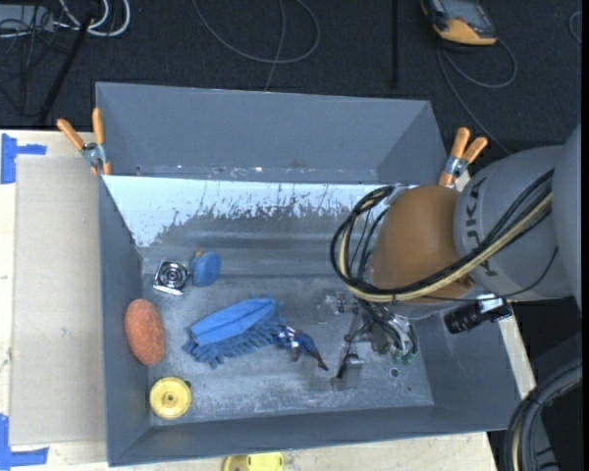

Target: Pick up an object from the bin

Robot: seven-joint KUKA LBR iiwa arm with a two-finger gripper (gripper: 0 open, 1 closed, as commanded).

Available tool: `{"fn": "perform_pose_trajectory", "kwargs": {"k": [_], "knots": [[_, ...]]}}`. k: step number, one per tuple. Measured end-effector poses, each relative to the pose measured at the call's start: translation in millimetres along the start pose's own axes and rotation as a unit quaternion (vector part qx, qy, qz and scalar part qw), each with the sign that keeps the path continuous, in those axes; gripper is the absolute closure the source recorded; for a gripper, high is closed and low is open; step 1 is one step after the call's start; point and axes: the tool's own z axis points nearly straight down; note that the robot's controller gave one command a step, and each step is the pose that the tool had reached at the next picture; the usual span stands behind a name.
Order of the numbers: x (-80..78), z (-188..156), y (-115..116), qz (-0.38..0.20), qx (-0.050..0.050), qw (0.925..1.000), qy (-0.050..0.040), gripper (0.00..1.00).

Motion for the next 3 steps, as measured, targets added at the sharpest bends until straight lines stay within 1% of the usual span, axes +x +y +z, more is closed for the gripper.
{"fn": "perform_pose_trajectory", "kwargs": {"k": [1,2,3], "knots": [[0.9,10,6,-0.024,0.0,0.9997,0.0024,0.0],[26.8,-25,-4,-0.061,-0.001,0.9981,0.0061,0.0],[-6.3,-31,13,-0.018,0.0,0.9998,0.0005,0.0]]}}
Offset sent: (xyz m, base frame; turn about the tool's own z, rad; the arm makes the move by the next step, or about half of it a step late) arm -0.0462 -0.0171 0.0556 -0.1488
